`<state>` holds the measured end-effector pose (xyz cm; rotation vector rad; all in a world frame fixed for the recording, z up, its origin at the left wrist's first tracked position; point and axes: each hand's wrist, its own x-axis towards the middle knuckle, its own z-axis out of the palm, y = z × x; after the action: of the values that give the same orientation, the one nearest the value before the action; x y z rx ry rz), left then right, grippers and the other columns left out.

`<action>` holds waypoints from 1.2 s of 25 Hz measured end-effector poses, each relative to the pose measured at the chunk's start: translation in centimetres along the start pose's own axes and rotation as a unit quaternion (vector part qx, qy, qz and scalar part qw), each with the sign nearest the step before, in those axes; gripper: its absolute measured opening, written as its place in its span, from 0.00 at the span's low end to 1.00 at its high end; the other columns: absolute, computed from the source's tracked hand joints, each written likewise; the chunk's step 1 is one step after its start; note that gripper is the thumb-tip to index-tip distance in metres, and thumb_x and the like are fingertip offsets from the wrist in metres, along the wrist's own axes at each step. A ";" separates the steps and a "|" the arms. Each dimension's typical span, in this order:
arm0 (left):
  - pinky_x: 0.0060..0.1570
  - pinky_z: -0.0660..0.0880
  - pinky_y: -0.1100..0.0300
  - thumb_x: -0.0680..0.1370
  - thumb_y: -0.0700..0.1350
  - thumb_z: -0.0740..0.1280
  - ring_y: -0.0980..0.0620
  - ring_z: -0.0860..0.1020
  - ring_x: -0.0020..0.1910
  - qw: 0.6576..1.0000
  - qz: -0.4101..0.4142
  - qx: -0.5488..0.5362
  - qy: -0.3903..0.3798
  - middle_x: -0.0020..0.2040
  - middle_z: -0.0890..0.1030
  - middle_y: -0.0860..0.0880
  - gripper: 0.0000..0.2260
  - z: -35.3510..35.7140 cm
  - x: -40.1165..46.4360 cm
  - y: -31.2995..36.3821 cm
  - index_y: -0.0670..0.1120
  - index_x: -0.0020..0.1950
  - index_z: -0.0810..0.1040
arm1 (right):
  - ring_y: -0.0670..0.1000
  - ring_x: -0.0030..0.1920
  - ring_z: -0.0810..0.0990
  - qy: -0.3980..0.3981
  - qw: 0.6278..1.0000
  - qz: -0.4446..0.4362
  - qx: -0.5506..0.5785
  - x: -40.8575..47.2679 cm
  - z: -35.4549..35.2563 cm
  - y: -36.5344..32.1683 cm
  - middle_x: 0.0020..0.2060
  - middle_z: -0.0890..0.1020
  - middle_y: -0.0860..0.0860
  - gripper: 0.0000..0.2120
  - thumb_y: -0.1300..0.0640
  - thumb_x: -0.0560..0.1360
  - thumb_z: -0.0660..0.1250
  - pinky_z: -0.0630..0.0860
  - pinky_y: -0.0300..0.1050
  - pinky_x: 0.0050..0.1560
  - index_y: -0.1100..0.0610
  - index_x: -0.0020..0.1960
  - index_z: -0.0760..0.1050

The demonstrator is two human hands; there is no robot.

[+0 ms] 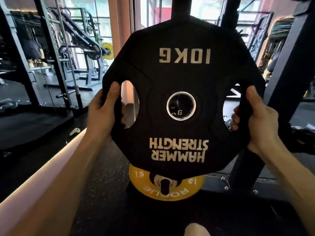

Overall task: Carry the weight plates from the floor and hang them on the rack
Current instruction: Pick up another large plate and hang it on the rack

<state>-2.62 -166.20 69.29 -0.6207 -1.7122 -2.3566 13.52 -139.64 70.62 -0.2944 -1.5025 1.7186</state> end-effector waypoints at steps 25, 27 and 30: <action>0.44 0.73 0.48 0.68 0.69 0.68 0.48 0.77 0.38 0.998 0.037 0.034 0.033 0.35 0.80 0.51 0.20 2.3 9.8 -11.9 0.52 0.38 0.79 | 0.56 0.25 0.74 0.083 0.987 -0.095 -0.097 9.4 1.2 10.5 0.25 0.74 0.59 0.31 0.32 0.71 0.67 0.74 0.50 0.31 0.59 0.29 0.71; 0.46 0.74 0.50 0.72 0.66 0.67 0.50 0.78 0.39 0.997 0.039 0.053 0.042 0.36 0.80 0.50 0.18 2.6 10.3 -13.2 0.51 0.40 0.79 | 0.55 0.23 0.74 0.091 0.987 -0.087 -0.099 10.1 1.6 11.4 0.23 0.75 0.56 0.30 0.33 0.71 0.67 0.74 0.48 0.30 0.60 0.29 0.71; 0.45 0.73 0.58 0.77 0.61 0.66 0.53 0.78 0.40 0.996 0.026 0.064 0.054 0.39 0.81 0.51 0.17 3.0 11.0 -15.2 0.47 0.46 0.80 | 0.45 0.20 0.73 0.108 0.977 -0.097 -0.154 11.2 1.9 12.4 0.21 0.75 0.52 0.29 0.36 0.75 0.65 0.72 0.38 0.26 0.61 0.31 0.73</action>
<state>-17.41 -157.20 61.52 -0.4996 -1.7612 -2.1821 -0.03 -132.74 63.56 -0.4647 -1.5748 1.2581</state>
